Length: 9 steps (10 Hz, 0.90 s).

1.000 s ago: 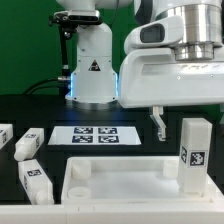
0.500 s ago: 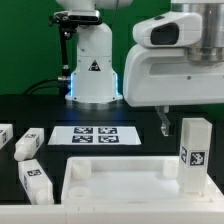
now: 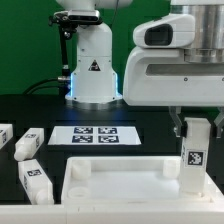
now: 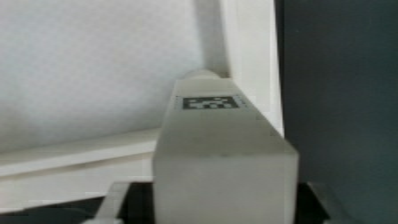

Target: Assemble desk

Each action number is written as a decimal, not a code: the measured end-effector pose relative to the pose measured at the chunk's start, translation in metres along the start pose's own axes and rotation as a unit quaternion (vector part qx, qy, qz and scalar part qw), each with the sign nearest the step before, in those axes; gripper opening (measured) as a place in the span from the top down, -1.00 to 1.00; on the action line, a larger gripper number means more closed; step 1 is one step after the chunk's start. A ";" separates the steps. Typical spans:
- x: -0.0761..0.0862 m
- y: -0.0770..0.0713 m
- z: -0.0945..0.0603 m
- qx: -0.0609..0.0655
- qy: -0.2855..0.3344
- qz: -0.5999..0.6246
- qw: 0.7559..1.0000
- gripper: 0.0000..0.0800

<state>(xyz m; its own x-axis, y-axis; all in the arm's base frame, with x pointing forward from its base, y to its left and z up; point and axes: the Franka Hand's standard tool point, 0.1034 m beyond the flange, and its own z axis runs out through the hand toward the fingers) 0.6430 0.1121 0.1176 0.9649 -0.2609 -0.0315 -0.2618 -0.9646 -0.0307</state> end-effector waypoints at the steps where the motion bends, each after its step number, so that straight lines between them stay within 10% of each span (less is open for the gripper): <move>1: 0.000 0.000 0.000 0.000 0.002 0.051 0.999 0.29; 4: 0.002 0.009 0.001 0.036 0.000 0.342 0.939 0.29; 5: -0.002 0.005 -0.001 0.012 -0.002 0.336 0.942 0.29; 8: -0.001 0.003 0.001 0.019 -0.006 0.451 0.892 0.29; 9: 0.000 0.002 0.002 0.032 -0.004 0.549 0.835 0.29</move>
Offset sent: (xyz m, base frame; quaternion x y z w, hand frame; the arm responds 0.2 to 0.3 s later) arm -0.0188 -0.0007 -0.0172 0.1205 -0.0567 0.5562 0.8203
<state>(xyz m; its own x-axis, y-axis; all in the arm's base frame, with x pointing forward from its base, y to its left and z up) 0.6425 0.1100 0.1160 0.1417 -0.9864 -0.0832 -0.9897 -0.1394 -0.0327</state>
